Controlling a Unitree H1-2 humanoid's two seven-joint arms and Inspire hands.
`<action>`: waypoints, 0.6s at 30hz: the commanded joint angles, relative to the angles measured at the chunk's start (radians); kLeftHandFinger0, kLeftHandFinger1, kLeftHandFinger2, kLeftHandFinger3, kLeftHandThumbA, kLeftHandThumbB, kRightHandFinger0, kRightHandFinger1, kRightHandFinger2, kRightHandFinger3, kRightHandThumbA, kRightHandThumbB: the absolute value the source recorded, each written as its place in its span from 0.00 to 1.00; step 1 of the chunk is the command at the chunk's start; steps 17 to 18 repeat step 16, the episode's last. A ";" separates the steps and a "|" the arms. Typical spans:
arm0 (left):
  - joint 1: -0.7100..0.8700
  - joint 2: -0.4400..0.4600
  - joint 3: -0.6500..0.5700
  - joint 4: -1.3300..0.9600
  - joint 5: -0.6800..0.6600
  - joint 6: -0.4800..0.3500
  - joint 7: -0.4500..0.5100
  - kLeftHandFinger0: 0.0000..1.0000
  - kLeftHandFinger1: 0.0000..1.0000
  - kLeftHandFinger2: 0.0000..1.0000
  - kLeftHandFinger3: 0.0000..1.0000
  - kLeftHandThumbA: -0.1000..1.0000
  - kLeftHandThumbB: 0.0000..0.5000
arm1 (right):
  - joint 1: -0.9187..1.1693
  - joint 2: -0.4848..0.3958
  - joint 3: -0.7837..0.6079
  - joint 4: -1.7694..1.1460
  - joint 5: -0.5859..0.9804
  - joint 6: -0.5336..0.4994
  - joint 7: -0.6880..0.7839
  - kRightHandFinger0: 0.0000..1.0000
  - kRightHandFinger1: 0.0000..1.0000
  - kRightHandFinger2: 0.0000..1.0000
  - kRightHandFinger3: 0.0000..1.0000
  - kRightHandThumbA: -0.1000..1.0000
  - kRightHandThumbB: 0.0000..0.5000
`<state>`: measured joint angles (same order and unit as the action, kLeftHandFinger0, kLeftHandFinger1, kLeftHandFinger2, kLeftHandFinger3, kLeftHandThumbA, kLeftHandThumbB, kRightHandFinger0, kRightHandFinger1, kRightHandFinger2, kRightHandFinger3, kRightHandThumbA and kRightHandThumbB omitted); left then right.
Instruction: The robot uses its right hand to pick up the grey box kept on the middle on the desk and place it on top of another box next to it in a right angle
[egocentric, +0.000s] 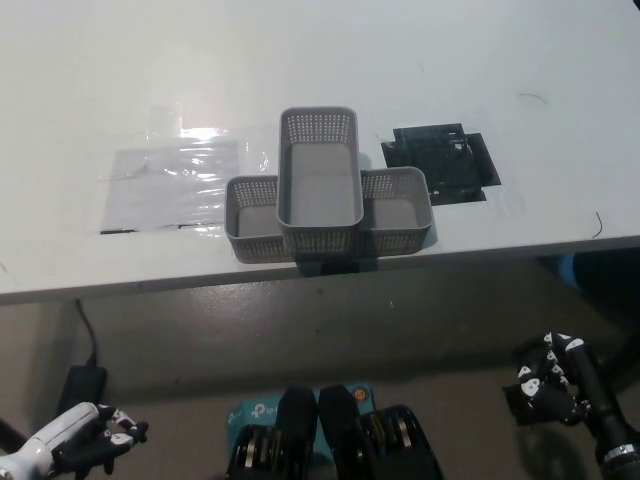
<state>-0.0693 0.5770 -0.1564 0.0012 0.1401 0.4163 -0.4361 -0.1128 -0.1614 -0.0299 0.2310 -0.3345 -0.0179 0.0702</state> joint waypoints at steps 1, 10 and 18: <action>-0.002 0.010 0.018 -0.017 0.006 -0.017 0.018 0.13 0.05 0.21 0.51 0.63 0.27 | -0.004 -0.021 0.010 -0.021 -0.012 0.001 -0.037 0.00 0.03 0.16 0.47 0.44 0.14; -0.001 0.011 0.019 -0.022 0.008 -0.010 0.017 0.11 0.04 0.16 0.51 0.64 0.28 | -0.001 -0.028 0.022 -0.040 -0.018 0.040 -0.030 0.01 0.03 0.16 0.48 0.44 0.11; 0.000 0.011 0.019 -0.029 0.009 -0.007 0.017 0.12 0.05 0.18 0.50 0.64 0.27 | -0.002 -0.029 0.026 -0.033 -0.015 0.030 -0.040 0.00 0.03 0.16 0.48 0.44 0.12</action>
